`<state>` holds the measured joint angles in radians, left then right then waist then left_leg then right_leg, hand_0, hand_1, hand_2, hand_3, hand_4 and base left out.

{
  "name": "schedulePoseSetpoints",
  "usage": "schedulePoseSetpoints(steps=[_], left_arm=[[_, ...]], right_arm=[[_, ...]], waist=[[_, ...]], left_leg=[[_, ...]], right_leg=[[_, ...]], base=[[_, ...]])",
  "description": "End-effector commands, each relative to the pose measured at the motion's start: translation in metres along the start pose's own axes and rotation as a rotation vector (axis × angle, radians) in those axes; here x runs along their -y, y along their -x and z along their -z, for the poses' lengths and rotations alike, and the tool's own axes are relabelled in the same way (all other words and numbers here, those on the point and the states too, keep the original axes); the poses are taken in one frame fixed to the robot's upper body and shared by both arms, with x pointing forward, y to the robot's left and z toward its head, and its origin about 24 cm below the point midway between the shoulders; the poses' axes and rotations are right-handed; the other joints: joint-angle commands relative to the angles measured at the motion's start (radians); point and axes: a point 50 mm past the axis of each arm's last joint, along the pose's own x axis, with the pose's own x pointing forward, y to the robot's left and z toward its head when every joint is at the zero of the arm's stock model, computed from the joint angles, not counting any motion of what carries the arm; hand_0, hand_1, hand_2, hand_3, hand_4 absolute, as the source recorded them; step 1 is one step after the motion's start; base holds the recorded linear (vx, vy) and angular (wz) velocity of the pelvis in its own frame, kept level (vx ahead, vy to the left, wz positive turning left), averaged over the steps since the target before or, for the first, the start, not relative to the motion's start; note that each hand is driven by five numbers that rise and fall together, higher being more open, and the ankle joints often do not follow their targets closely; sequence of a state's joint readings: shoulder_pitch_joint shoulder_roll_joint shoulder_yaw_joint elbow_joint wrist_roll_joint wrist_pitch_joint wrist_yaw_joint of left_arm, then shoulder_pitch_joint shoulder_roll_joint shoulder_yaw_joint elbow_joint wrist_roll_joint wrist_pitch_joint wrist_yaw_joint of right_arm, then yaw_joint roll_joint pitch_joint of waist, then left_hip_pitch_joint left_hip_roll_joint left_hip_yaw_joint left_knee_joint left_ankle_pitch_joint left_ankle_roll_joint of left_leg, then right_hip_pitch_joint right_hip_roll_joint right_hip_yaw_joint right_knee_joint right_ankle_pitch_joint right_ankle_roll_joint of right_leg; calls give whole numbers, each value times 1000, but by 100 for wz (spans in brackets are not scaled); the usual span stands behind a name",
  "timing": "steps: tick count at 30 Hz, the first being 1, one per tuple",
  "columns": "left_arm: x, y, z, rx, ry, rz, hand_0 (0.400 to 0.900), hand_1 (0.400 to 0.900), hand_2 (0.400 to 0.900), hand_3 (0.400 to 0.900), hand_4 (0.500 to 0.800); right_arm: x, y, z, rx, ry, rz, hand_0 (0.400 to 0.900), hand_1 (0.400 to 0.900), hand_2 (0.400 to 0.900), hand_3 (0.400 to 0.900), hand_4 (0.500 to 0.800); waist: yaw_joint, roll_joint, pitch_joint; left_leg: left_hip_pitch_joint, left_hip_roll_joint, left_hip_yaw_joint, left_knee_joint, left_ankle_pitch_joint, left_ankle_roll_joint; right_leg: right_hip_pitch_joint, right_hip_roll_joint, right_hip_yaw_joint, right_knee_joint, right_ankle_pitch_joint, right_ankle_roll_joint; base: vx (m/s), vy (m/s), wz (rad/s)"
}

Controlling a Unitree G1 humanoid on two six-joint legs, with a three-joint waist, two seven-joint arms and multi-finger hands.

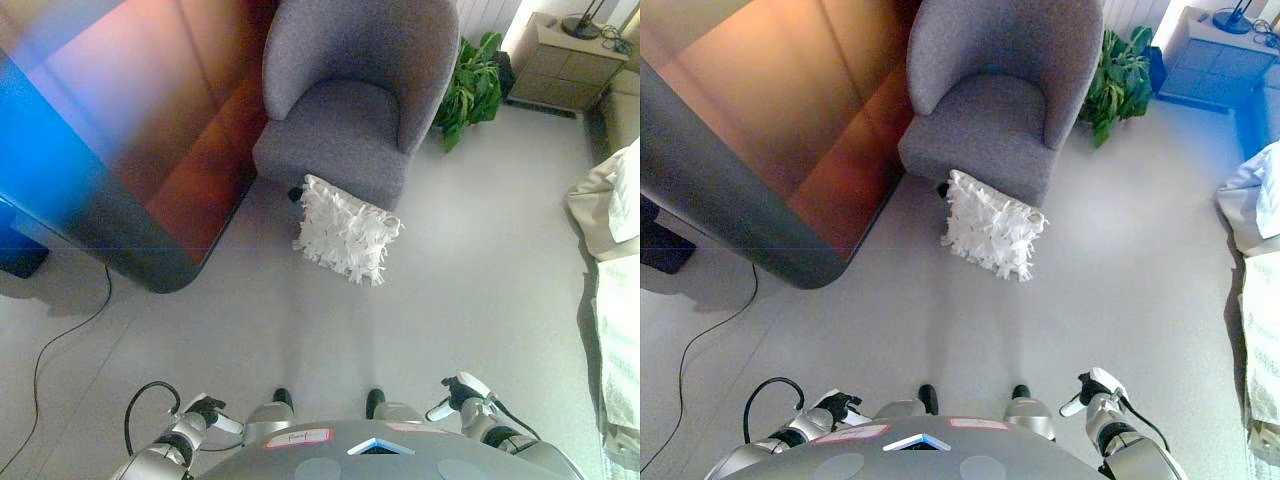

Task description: Pick up the pillow and put it on the sofa.

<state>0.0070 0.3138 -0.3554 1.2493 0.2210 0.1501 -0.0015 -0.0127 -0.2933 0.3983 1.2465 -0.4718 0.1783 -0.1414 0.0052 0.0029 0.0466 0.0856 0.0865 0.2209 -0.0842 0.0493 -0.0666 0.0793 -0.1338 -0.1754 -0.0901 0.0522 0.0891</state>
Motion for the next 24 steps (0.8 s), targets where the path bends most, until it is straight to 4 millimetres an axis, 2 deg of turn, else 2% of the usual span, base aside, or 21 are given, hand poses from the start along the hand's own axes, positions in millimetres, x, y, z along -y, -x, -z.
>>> schedulePoseSetpoints(steps=[1, 16, 24], left_arm=[[-19, -1, -11, -10, 16, -47, 900, 900, 900, 900, 800], [-17, -1, -10, -25, 71, -48, 900, 900, 900, 900, 800], [-14, -1, -13, -25, 95, -46, 900, 900, 900, 900, 800]], right_arm=[[31, -5, 0, -68, 66, 64, 900, 900, 900, 900, 800], [34, -5, -7, -42, 16, 76, 900, 900, 900, 900, 800], [41, -5, -10, -39, -41, 87, 900, 900, 900, 900, 800]], waist=[[10, -7, 32], [10, 1, 44], [6, 3, 68]], left_leg=[[15, -11, -56, -3, -68, 30], [9, -2, -57, -2, -61, 28], [-15, 28, -82, 34, -45, 10]], right_leg=[[-8, -25, -34, 13, -6, 43], [-15, -20, -41, 30, -20, 30], [-37, 16, -26, 71, -56, -9]], base=[[0, 0, 0], [2, -21, 0], [22, -134, 11]])
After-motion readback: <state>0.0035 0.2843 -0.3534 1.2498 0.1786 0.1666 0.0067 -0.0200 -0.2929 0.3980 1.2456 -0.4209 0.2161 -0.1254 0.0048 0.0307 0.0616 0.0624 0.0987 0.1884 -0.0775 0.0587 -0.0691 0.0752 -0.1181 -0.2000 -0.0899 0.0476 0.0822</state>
